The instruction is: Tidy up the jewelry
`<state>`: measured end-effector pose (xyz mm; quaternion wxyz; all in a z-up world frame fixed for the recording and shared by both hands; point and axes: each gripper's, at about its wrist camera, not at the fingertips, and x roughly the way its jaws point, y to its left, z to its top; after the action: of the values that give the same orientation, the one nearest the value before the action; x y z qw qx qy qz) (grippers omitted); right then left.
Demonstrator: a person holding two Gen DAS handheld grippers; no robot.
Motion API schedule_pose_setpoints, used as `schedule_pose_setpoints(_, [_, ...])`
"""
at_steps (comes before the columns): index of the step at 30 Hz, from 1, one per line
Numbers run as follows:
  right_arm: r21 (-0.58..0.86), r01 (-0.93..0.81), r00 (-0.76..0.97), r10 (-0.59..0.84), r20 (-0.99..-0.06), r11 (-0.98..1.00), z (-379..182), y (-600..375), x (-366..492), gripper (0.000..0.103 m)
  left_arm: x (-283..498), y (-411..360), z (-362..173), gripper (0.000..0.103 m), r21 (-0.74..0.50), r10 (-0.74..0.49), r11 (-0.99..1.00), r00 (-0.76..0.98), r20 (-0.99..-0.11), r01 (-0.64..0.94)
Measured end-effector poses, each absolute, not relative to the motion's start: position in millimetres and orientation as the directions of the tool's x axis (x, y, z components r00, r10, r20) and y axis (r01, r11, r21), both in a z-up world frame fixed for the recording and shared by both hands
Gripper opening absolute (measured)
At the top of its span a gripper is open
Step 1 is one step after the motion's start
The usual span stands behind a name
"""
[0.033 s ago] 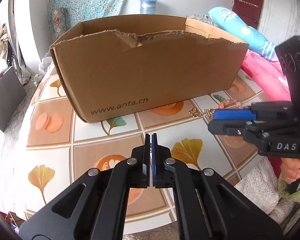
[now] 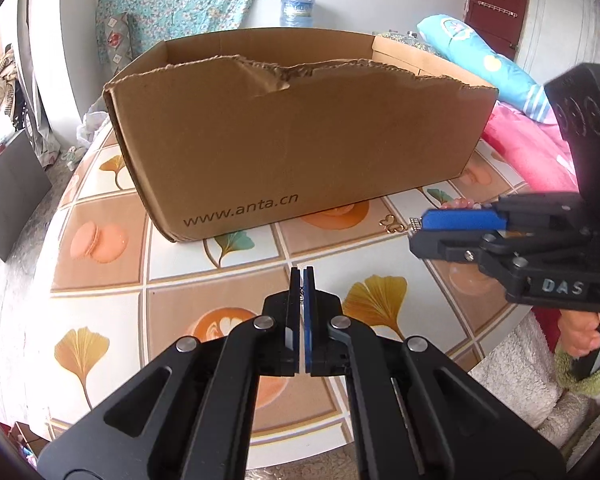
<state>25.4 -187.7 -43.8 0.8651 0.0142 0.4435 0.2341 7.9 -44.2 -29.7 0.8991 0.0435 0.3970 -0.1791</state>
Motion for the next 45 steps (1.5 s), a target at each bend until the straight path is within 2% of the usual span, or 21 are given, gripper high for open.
schedule_pose_setpoints(12, [0.081, -0.405, 0.48, 0.288, -0.828, 0.911, -51, -167, 55, 0.025, 11, -37, -34, 0.001, -0.085, -0.303, 0.931, 0.619, -0.724, 0.355])
schedule_pose_setpoints(14, [0.06, -0.415, 0.476, 0.273, -0.836, 0.908, -50, -164, 58, 0.022, 12, -36, -36, 0.001, -0.091, -0.304, 0.932, 0.62, -0.724, 0.351])
schedule_pose_setpoints(17, [0.076, -0.429, 0.451, 0.286, -0.845, 0.9, -48, -160, 60, 0.013, 12, -34, -37, 0.001, -0.097, -0.304, 0.934, 0.621, -0.723, 0.345])
schedule_pose_setpoints(31, [0.213, -0.41, 0.389, 0.382, -0.838, 0.887, -40, -160, 35, 0.013, 12, -28, -40, 0.001, -0.124, -0.306, 0.94, 0.629, -0.715, 0.316])
schedule_pose_setpoints(35, [0.204, -0.383, 0.425, 0.368, -0.827, 0.901, -32, -176, 25, 0.013, 13, -27, -41, 0.001, -0.129, -0.307, 0.941, 0.633, -0.711, 0.312])
schedule_pose_setpoints(45, [0.074, -0.398, 0.434, 0.258, -0.863, 0.914, -39, -172, 26, 0.01, 12, -25, -42, 0.001, -0.134, -0.301, 0.946, 0.64, -0.707, 0.297])
